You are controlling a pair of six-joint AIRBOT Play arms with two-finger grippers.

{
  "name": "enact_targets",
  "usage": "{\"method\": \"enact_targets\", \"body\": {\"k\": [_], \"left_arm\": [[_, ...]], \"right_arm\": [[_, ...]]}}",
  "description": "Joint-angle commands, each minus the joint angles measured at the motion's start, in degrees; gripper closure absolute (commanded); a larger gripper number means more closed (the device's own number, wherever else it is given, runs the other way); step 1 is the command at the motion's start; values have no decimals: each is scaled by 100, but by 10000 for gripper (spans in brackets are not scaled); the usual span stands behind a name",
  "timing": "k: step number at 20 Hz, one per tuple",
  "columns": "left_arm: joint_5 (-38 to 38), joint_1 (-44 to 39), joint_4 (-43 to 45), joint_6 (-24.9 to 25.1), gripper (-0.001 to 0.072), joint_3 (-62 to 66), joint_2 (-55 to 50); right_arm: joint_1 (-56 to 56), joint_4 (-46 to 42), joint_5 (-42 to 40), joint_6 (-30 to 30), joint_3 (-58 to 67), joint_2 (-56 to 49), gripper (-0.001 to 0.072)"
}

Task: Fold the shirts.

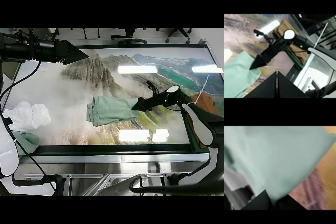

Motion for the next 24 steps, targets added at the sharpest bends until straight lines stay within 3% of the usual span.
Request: {"method": "enact_targets", "body": {"k": [1,5,8,12,15,18,24], "left_arm": [[-17,0,2,-13,694,2,-2],[-17,0,2,-15,694,2,-2],[-17,0,2,-15,694,2,-2],[-17,0,2,-13,694,2,-2],[-20,0,4,-13,694,2,-2],[-17,0,7,-11,694,2,-4],[-114,0,4,-11,694,2,-4]], "right_arm": [[-205,1300,420,-616,542,343,695],[-1255,1648,723,389,2133,916,695],[-2197,1641,619,1478,3213,984,695],[-3375,1484,94,1670,3571,979,695],[-4113,579,304,1845,3569,916,695],[-4555,-780,1161,2210,3565,879,695],[-4686,-3654,3115,4015,3506,1187,696]]}}
